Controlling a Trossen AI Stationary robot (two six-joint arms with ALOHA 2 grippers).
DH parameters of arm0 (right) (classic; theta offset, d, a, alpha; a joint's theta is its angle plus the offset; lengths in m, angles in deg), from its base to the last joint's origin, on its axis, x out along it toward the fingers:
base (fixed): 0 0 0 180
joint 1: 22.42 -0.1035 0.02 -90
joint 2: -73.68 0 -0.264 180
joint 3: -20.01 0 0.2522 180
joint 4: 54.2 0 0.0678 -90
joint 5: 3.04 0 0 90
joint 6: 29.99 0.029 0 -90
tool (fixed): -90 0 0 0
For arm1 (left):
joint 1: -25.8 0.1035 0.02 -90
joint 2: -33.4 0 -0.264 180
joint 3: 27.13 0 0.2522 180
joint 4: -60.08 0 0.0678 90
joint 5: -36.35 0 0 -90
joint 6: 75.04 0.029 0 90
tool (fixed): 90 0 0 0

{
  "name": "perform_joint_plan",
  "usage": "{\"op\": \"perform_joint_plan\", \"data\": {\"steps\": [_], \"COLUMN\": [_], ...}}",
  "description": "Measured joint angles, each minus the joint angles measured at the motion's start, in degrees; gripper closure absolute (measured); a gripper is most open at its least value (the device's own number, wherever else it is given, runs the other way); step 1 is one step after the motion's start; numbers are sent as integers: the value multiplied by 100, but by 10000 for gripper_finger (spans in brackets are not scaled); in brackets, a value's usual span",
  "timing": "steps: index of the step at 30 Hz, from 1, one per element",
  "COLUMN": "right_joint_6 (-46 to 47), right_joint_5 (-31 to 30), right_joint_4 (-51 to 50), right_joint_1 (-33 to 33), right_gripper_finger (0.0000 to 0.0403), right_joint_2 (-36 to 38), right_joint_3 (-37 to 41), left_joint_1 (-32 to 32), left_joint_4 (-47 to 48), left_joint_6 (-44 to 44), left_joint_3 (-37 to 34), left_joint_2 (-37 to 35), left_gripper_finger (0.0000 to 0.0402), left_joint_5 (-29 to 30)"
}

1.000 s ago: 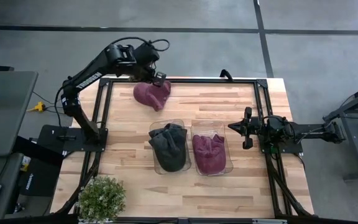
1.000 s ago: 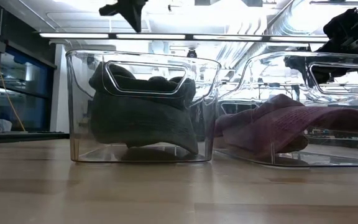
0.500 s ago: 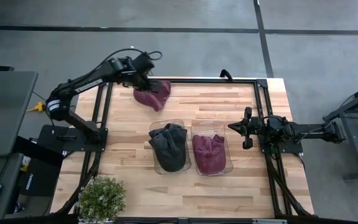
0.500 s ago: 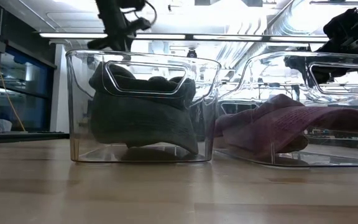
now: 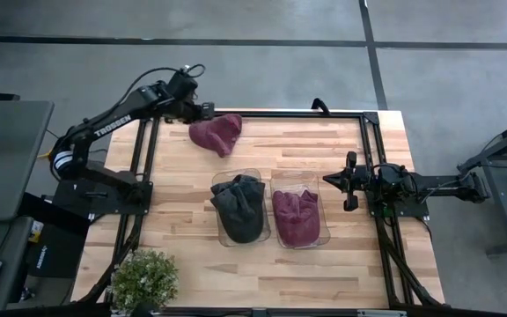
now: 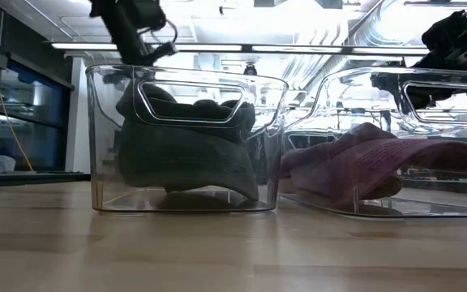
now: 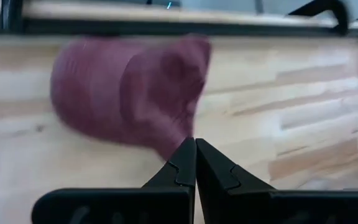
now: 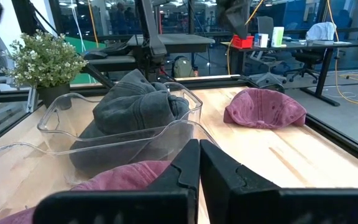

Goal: Pick & Place hat
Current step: Put the red cap into the right transparent bin

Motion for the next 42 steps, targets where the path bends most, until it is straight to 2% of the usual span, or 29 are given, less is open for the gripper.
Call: {"op": "perform_joint_plan", "data": {"steps": [3, 11, 18, 24, 28, 31, 42], "right_joint_6": [-1, 0, 0, 1, 0, -1, 1], "right_joint_5": [0, 0, 0, 0, 0, 0, 0], "right_joint_4": [0, -2, -2, -2, -2, -2, -2], "right_joint_1": [2, 0, 0, 0, 1, 0, 2], "right_gripper_finger": [397, 396, 393, 398, 398, 399, 394], "right_joint_2": [0, 0, 0, 0, 0, 0, 0], "right_joint_3": [0, -1, -1, 0, 0, 0, 0], "left_joint_1": [374, 1295, 1841, 2382, 2518, 2542, 2531], "left_joint_4": [-126, -187, -378, -365, -327, -192, 432], "left_joint_6": [68, 483, 603, 655, 666, 629, 295], "left_joint_3": [-283, -729, -735, -735, -735, -735, -734], "left_joint_2": [-99, -88, -87, -87, -87, -87, -85], "left_gripper_finger": [401, 401, 401, 401, 398, 380, 261], "left_joint_5": [-245, -1523, -2050, -2904, -2995, -2978, -2990]}}
